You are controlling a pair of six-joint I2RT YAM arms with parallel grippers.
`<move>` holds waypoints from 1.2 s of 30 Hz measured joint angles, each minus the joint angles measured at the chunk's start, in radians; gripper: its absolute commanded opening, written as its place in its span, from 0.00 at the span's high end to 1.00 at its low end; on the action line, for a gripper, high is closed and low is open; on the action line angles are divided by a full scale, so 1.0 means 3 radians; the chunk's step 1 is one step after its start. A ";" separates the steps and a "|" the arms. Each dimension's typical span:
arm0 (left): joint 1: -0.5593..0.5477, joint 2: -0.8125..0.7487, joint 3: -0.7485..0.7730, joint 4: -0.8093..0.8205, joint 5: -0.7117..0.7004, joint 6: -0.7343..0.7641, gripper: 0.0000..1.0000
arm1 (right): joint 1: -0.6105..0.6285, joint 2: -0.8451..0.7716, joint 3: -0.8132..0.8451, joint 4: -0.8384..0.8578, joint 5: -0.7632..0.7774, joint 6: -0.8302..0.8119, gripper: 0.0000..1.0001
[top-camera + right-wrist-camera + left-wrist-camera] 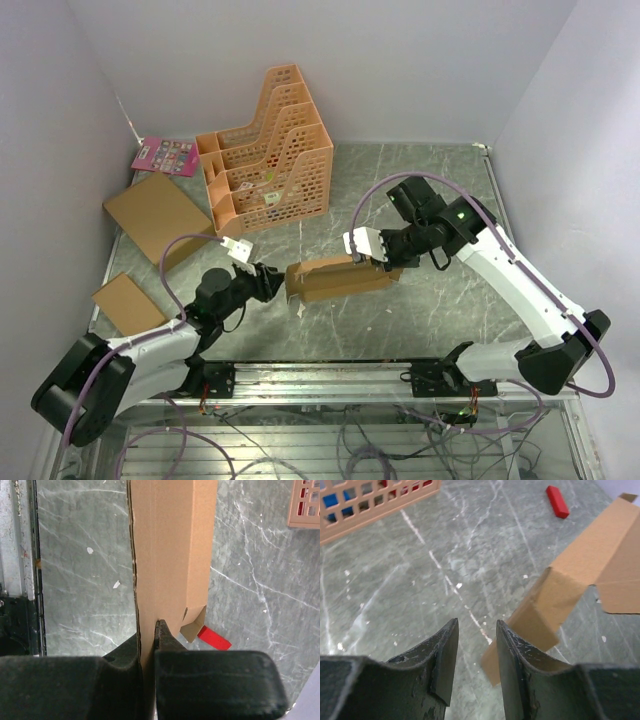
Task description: Fold the paper box
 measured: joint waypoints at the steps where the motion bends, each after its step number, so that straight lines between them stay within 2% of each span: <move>1: -0.0023 0.0028 -0.0001 0.0071 0.0028 0.0024 0.53 | 0.0000 0.0000 -0.0008 -0.0001 -0.0005 -0.0004 1.00; 10: -0.0177 0.0122 -0.0001 0.0367 0.0191 0.0186 0.53 | 0.0000 0.0000 -0.0018 -0.0020 -0.0032 -0.0017 1.00; 25: -0.0387 0.0046 -0.0001 0.0360 0.0229 0.0326 0.47 | 0.0000 0.0000 -0.0018 -0.0028 -0.0039 -0.0017 1.00; 36: -0.0594 0.0305 -0.0001 0.0516 0.0136 0.0458 0.45 | 0.0000 0.0003 -0.0018 -0.0029 -0.0046 -0.0015 1.00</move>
